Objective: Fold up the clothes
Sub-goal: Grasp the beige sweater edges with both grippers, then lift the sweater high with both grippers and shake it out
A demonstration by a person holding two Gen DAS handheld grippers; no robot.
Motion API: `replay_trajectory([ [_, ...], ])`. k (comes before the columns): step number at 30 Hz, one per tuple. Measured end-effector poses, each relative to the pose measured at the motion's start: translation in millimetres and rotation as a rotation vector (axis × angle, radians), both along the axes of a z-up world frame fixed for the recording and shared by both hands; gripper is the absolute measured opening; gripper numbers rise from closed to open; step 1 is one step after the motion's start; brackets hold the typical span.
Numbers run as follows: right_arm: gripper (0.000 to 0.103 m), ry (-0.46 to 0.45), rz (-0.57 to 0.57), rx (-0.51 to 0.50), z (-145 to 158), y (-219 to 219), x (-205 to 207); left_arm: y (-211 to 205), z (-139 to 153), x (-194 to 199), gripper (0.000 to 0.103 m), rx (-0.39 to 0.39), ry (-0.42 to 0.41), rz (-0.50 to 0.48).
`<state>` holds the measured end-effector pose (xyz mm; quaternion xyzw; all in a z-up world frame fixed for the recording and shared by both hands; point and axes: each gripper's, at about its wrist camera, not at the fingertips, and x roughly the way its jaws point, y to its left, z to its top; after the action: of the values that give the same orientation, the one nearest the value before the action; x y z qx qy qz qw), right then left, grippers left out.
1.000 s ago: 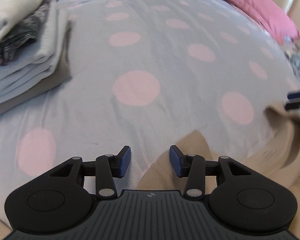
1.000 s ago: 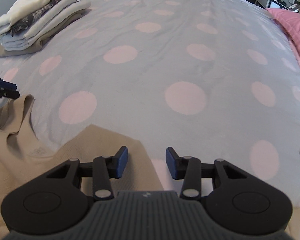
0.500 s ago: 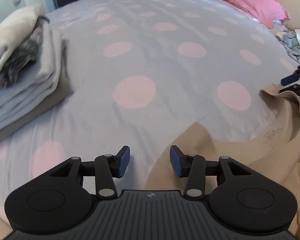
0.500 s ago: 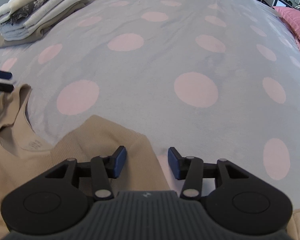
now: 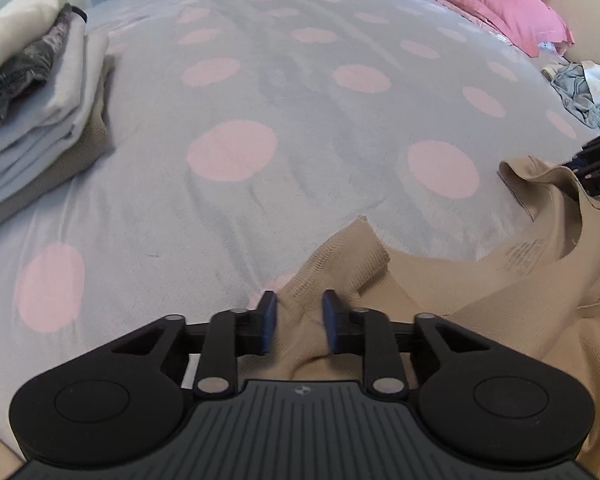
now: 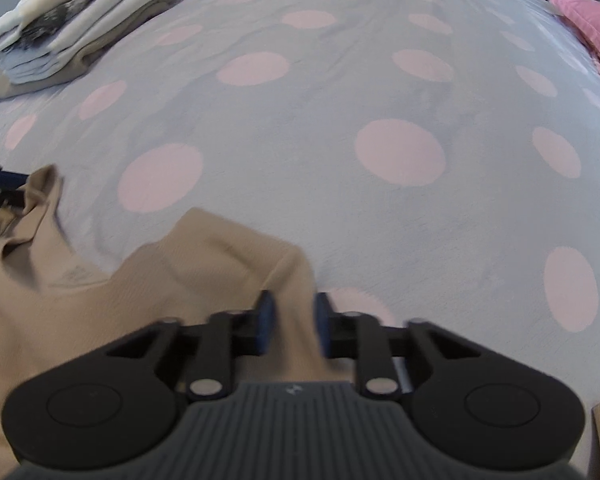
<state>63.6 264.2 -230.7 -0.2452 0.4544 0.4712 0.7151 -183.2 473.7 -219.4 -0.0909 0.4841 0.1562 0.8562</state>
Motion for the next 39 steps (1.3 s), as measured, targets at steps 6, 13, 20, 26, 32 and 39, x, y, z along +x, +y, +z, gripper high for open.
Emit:
replay_trajectory([
  [6, 0.005, -0.089, -0.038, 0.061, 37.3, -17.4, -8.6, 3.5, 43.6, -12.1, 0.004, -0.004, -0.088, 0.087],
  [13, 0.004, -0.276, -0.097, 0.229, 142.8, -61.4, -27.3, -7.4, 161.1, -44.7, 0.003, 0.082, -0.352, 0.182],
  [20, 0.004, -0.511, -0.151, 0.484, 276.5, -110.9, -72.6, -60.5, 311.6, -89.3, 0.003, 0.279, -0.690, 0.198],
  [26, 0.004, -0.695, -0.195, 0.695, 372.3, -166.9, -123.6, -110.2, 398.9, -129.0, 0.003, 0.381, -0.908, 0.191],
  [32, 0.004, -0.806, -0.208, 0.774, 408.9, -211.6, -170.2, -144.7, 421.7, -151.7, 0.003, 0.407, -0.974, 0.186],
  [39, 0.004, -0.844, -0.245, 0.824, 422.8, -254.5, -199.4, -176.5, 438.5, -171.6, 0.003, 0.423, -1.024, 0.159],
])
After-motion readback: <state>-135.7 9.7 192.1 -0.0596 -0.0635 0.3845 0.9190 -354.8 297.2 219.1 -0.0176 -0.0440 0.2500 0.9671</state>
